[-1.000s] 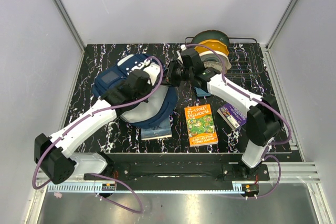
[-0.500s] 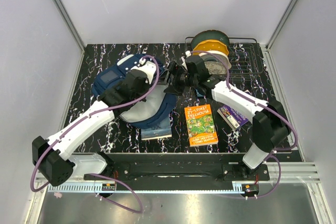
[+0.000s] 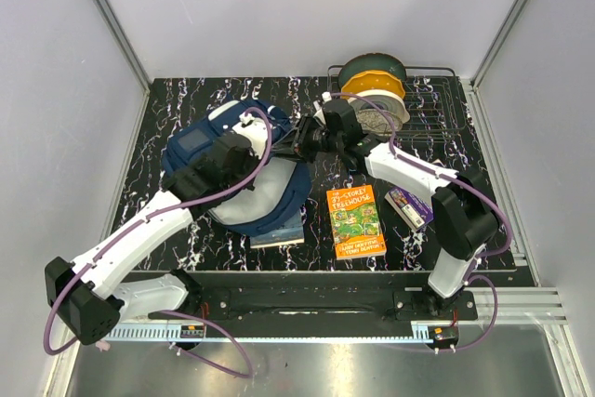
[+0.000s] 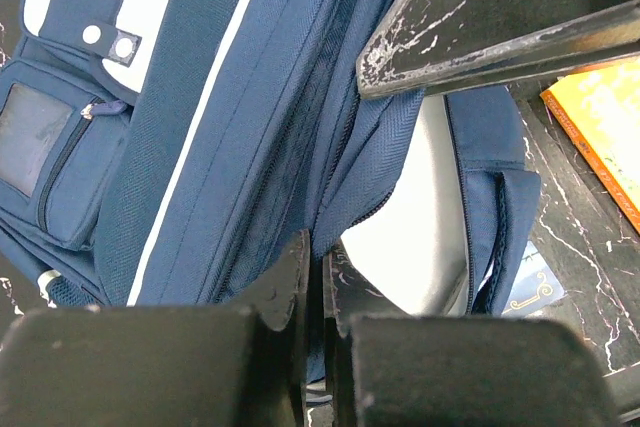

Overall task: Pack the student bag
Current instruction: Unzip the student bag at the center of the board.

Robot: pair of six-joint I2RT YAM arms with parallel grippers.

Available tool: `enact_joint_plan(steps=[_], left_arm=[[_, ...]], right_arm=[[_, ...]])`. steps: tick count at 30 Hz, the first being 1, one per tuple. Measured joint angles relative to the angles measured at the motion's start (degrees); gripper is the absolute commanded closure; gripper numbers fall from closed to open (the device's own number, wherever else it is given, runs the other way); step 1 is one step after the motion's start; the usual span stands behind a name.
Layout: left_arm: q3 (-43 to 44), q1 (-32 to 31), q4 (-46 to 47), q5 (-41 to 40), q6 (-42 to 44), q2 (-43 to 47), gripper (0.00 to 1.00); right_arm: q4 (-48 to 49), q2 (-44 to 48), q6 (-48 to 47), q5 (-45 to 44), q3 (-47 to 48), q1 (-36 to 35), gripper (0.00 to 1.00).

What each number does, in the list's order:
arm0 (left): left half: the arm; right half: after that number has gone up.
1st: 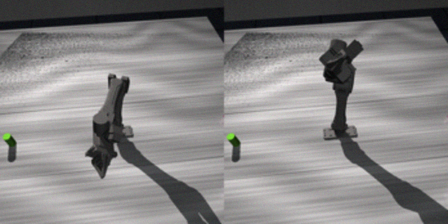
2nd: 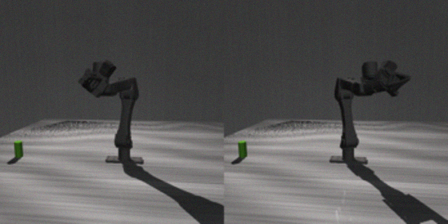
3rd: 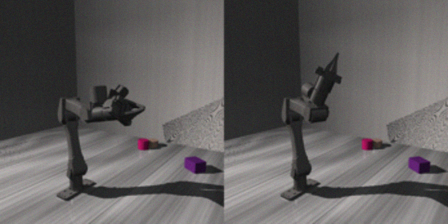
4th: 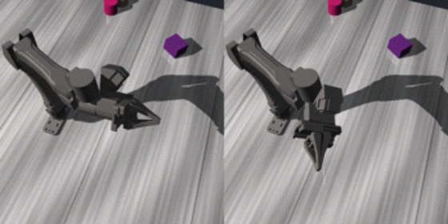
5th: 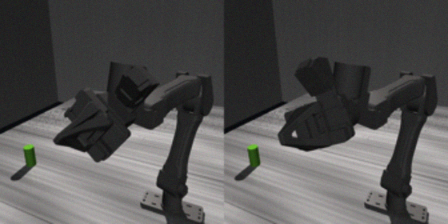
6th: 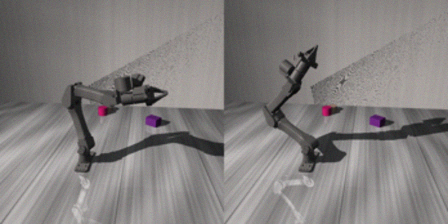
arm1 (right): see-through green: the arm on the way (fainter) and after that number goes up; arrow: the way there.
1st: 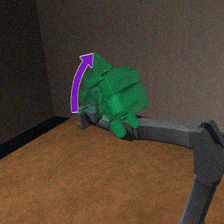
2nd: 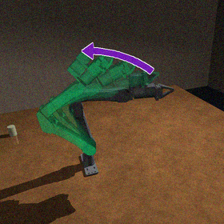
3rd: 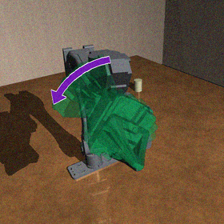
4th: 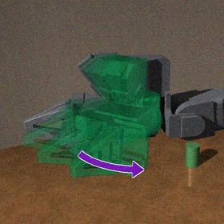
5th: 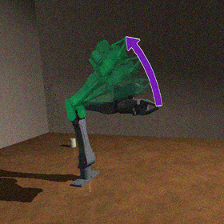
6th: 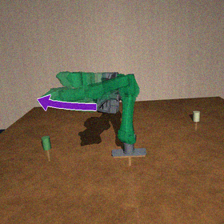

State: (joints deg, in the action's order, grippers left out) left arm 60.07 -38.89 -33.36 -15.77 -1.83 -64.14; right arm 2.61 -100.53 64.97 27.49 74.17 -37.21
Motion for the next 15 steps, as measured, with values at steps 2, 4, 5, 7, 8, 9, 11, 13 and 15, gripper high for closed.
enact_joint_plan(steps=[2, 4, 5, 7, 8, 9, 11, 13, 15], left_arm=[[-0.48, 0.00, 0.11, 0.37, -0.22, 0.09, 1.00], [-0.63, 0.00, 0.13, 0.46, -0.42, 0.35, 1.00], [-0.66, 0.00, 0.11, 0.44, -0.55, 0.50, 1.00], [-0.66, 0.02, 0.09, 0.39, -0.79, 0.85, 1.00], [-0.66, 0.02, 0.07, 0.39, -0.85, 0.98, 1.00], [-0.66, 0.02, 0.07, 0.39, -0.96, 1.03, 0.99], [-0.66, 0.02, 0.11, 0.37, -1.14, 1.05, 0.97], [-0.66, 0.02, 0.09, 0.35, -1.27, 1.05, 0.90], [-0.66, 0.04, 0.11, 0.33, -1.29, 1.05, 0.72]], right_arm=[[0.59, -0.04, 0.52, 0.55, 0.00, -0.11, 0.92], [0.92, -0.04, 0.85, 0.70, 0.00, -0.20, 1.00], [1.05, -0.04, 1.09, 0.68, 0.00, -0.28, 1.00], [1.40, -0.04, 1.18, 0.70, 0.00, -0.31, 1.00], [1.51, -0.04, 1.18, 0.70, 0.00, -0.31, 1.00], [1.68, -0.04, 1.20, 0.70, 0.00, -0.31, 1.00], [1.90, -0.04, 1.22, 0.70, 0.00, -0.31, 1.00], [1.92, -0.04, 1.22, 0.70, 0.00, -0.31, 1.00], [1.97, -0.04, 1.22, 0.70, 0.00, -0.31, 1.00]])
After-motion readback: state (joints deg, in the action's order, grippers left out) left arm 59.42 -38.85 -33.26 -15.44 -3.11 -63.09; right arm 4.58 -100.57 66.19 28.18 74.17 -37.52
